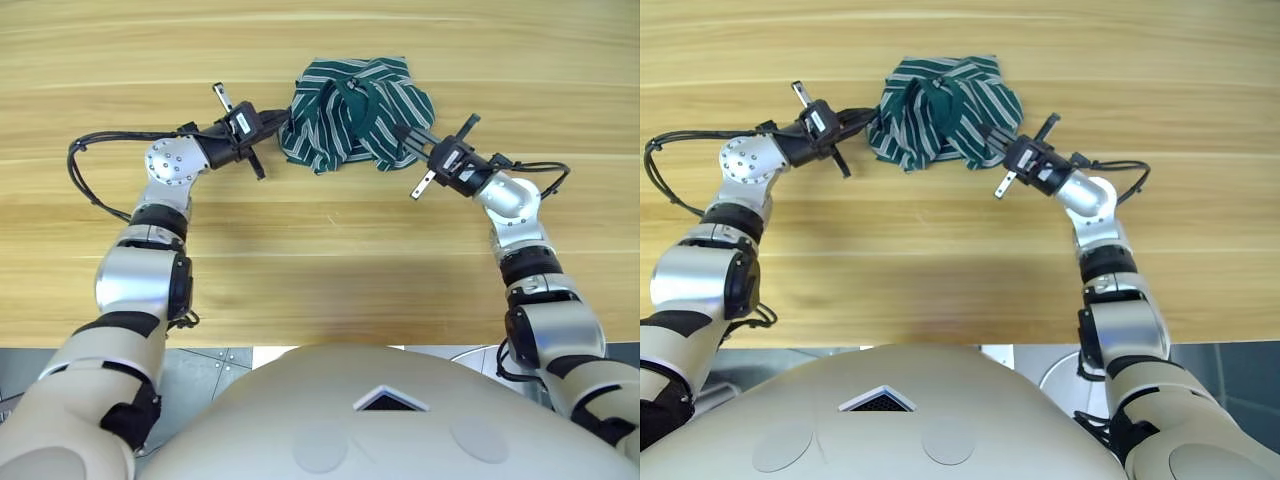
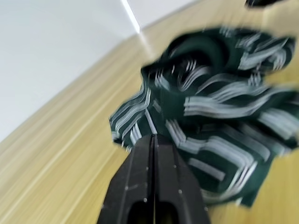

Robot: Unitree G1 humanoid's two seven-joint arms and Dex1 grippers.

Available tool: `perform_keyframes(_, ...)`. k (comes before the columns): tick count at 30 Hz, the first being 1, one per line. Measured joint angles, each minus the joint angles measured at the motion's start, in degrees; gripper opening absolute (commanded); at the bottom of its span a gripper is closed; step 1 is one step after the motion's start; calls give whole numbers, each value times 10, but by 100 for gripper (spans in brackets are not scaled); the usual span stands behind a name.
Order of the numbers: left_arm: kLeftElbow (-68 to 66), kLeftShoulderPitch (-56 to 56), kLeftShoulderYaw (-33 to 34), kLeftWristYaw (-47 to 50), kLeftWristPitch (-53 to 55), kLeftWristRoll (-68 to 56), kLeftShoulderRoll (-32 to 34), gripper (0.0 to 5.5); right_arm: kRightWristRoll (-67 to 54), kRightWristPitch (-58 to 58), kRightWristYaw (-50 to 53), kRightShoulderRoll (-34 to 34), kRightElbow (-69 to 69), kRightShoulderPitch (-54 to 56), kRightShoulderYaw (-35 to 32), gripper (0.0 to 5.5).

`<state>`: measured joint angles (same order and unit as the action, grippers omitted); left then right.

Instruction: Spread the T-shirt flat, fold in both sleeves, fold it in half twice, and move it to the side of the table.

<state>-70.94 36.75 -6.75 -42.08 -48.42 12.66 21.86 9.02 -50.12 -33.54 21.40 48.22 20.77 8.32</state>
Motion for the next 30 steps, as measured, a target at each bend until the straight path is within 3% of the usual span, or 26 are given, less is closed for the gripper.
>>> perform_keyframes(9, -12, 31, -78, 89, 17, 97, 11, 0, 30, -9, 49, -3, 26, 21, 16, 3)
perform_keyframes(20, -7, 41, -123, 97, -3, 122, 10, 0, -122, 5, 25, -2, -12, 31, -61, 3)
perform_keyframes(30, -1, 55, -165, 109, -16, 147, 17, 0, 110, 46, 125, 28, 64, 45, 44, 3)
